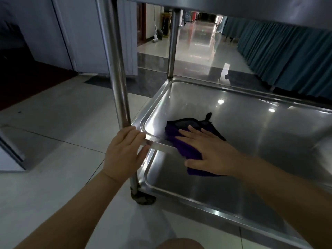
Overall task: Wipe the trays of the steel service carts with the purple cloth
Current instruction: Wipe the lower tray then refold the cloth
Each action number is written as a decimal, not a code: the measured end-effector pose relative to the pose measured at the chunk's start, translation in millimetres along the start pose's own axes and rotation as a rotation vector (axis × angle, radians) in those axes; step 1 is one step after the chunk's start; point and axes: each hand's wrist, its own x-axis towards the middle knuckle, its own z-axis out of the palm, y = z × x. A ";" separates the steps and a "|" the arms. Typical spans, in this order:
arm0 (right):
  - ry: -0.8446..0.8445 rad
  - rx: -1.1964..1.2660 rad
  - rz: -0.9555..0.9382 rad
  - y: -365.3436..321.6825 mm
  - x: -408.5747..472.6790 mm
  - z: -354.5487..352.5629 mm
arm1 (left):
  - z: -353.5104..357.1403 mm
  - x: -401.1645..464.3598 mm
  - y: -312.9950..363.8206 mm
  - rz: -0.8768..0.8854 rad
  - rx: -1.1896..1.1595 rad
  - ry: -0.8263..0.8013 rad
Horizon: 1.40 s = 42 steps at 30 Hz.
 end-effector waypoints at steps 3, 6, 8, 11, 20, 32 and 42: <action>-0.020 -0.111 0.080 24.8 -43.1 2.6 | -0.4 1.4 -1.3 -0.012 -0.005 -0.015; -0.013 -0.107 0.131 38.0 -70.7 4.1 | -3.2 2.0 4.0 -0.043 -0.029 0.022; -0.012 -0.100 0.130 37.3 -73.5 4.4 | -5.7 2.2 11.5 -0.085 -0.041 0.056; -0.015 -0.074 0.103 25.3 -55.3 2.2 | -4.5 1.2 14.6 -0.159 -0.060 0.056; -0.037 0.058 -0.003 -33.5 107.7 -14.7 | -5.2 1.9 6.9 -0.150 -0.047 0.026; 0.020 -0.141 0.307 50.0 152.0 -27.4 | 6.7 -0.9 0.5 -0.120 0.049 0.013; -0.043 -0.232 0.634 141.8 -11.7 -24.9 | 9.4 1.2 12.2 -0.096 0.091 0.106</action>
